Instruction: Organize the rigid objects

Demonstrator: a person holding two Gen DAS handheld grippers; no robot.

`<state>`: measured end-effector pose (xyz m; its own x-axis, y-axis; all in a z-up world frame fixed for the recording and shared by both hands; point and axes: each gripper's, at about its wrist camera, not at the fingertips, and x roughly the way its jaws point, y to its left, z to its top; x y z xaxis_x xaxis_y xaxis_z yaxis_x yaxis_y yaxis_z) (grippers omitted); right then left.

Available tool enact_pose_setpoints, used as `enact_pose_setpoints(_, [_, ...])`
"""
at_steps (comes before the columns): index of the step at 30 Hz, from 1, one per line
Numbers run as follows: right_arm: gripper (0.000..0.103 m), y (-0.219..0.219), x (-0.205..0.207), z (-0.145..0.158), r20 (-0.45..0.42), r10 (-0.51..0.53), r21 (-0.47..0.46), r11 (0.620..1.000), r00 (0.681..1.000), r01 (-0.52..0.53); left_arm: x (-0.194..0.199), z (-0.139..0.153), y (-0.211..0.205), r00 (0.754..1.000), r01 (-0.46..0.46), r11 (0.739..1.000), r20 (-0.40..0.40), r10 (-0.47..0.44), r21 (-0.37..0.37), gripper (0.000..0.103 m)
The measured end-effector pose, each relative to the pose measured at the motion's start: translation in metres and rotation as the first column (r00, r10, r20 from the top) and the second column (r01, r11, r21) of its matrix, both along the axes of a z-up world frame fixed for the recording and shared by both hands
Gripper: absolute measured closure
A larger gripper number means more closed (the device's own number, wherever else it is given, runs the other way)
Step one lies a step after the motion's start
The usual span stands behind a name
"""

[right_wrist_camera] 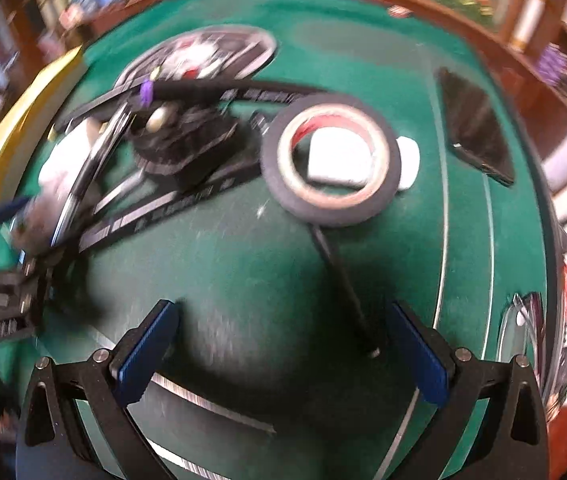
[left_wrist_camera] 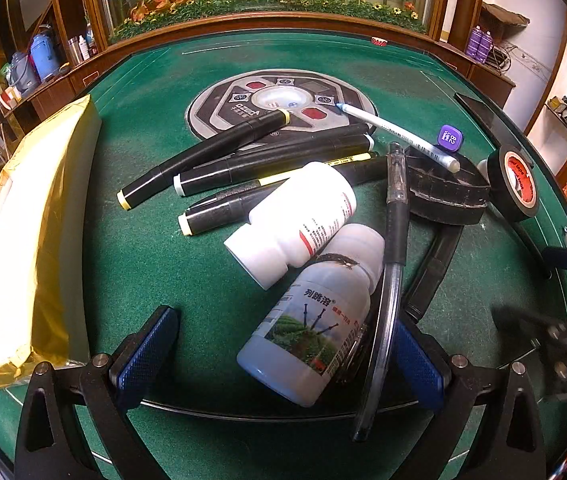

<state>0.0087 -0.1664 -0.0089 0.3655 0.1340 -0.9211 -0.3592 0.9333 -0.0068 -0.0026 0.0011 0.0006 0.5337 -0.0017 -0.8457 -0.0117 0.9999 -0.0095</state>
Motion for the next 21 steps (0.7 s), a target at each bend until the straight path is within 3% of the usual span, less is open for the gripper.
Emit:
enact_pose_setpoints(6, [0.002, -0.022, -0.022, 0.026, -0.019, 0.086, 0.139, 0.987, 0.996, -0.083, 0.0, 0.0, 0.0, 1.0, 0.0, 1.0, 0.0, 0.0, 0.0, 0.0])
enact_pose_setpoints(8, [0.009, -0.028, -0.024, 0.035, 0.009, 0.088, 0.139, 0.986, 0.996, -0.088, 0.0, 0.0, 0.0, 1.0, 0.0, 1.0, 0.0, 0.0, 0.0, 0.0])
enact_pose_setpoints(10, [0.023, -0.04, -0.019, 0.042, 0.016, 0.077, 0.171, 0.982, 0.997, -0.078, 0.0, 0.0, 0.0, 1.0, 0.0, 1.0, 0.0, 0.0, -0.001, 0.0])
enact_pose_setpoints(14, [0.028, -0.058, 0.001, 0.045, -0.014, 0.018, 0.23, 0.973, 1.0, -0.014, -0.001, 0.001, 0.0, 1.0, 0.003, 1.0, -0.003, -0.003, 0.006, 0.0])
enact_pose_setpoints(18, [0.028, -0.055, 0.008, 0.042, -0.024, 0.029, 0.215, 0.976, 0.999, -0.024, -0.007, 0.008, 0.006, 0.998, 0.026, 0.999, -0.062, -0.028, -0.031, 0.001])
enact_pose_setpoints(21, [0.043, -0.052, 0.012, 0.035, -0.036, 0.045, 0.199, 0.979, 0.998, -0.037, -0.02, 0.023, 0.021, 0.998, 0.024, 0.995, -0.048, -0.029, -0.101, 0.001])
